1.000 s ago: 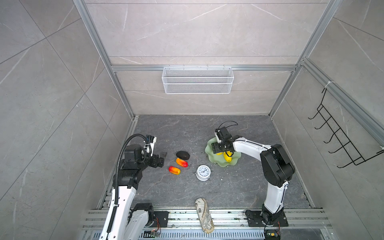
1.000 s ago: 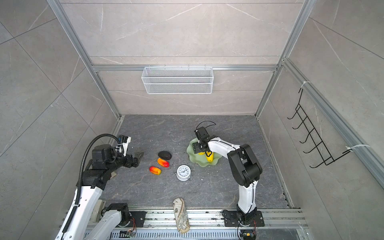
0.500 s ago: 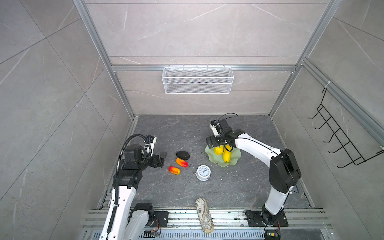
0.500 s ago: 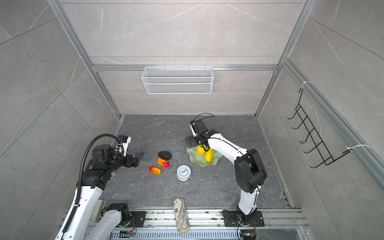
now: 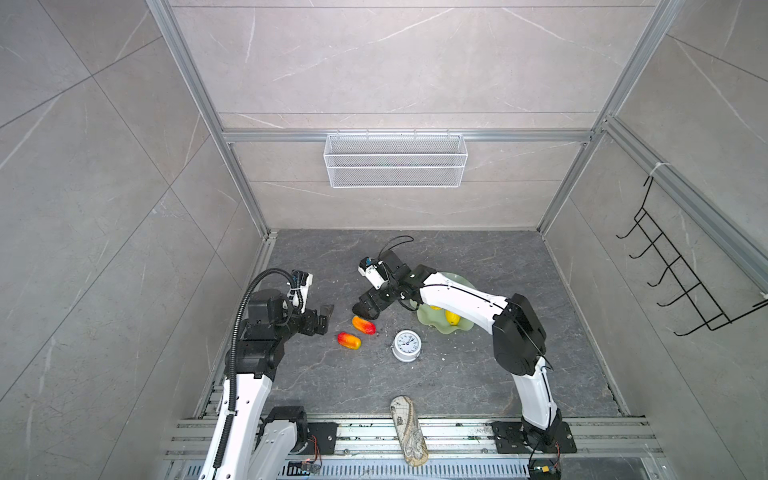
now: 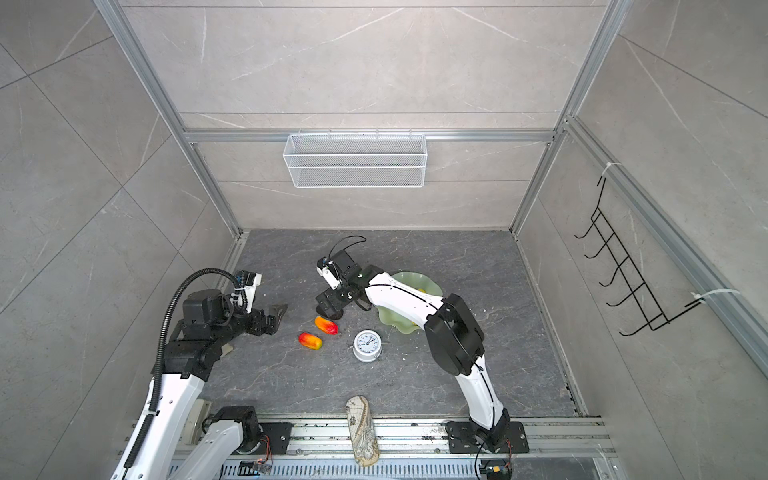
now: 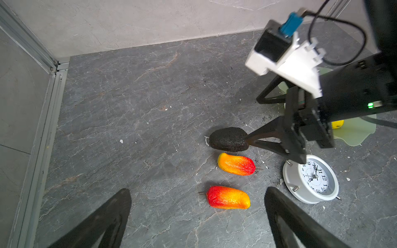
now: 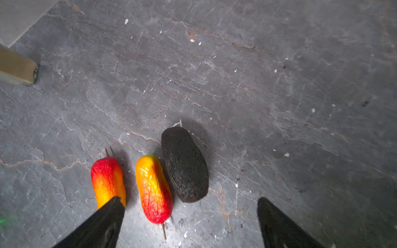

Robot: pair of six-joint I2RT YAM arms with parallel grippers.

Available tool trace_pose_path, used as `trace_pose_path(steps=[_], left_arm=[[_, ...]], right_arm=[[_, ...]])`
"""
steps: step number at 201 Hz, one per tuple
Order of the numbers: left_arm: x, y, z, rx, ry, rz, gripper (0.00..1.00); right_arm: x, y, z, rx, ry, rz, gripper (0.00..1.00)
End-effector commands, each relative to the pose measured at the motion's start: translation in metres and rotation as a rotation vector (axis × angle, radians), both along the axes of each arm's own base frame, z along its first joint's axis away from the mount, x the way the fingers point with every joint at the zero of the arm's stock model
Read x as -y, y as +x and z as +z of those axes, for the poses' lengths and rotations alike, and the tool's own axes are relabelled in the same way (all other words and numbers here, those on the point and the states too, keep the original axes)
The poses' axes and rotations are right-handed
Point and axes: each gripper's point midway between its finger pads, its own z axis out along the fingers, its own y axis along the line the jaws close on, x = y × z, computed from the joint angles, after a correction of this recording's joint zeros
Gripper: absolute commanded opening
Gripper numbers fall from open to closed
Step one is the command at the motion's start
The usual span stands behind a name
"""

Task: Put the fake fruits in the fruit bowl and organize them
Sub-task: 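Move the right gripper to the dark avocado and grasp it, then carry the avocado into the green bowl beside the yellow fruits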

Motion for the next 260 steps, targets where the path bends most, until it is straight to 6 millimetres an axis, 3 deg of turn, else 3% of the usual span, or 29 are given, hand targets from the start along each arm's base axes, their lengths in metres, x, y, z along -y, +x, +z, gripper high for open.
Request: trace_pose_path(steps=[1,85,121,160,179,200,232,260], left_arm=[[0.003,0.000,0.010,0.044,-0.001,-0.020,1.00],[0.003,0.000,0.009,0.042,0.001,-0.020,1.00],[0.003,0.000,0.009,0.043,0.000,-0.021,1.00],[0.004,-0.001,0.009,0.042,-0.002,-0.027,1.00],[0.004,-0.001,0.009,0.043,-0.003,-0.028,1.00],[0.005,-0.001,0.010,0.044,-0.006,-0.030,1.00],[0.005,-0.001,0.009,0.043,-0.006,-0.033,1.00],[0.005,-0.002,0.010,0.048,-0.006,-0.033,1.00]], right_arm=[[-0.008,-0.001,-0.012,-0.048,-0.011,0.020,0.96],[-0.022,0.004,-0.062,-0.136,-0.045,0.009,0.87],[-0.022,0.003,-0.077,-0.158,-0.056,-0.001,0.76],[-0.022,0.003,-0.081,-0.162,-0.063,-0.002,0.59],[-0.020,0.004,-0.072,-0.146,-0.063,-0.001,0.46],[-0.018,0.006,-0.044,-0.097,-0.054,0.011,0.39],[-0.002,0.005,0.008,0.004,-0.051,0.027,0.37],[0.031,-0.001,0.038,0.052,-0.063,0.009,0.36]])
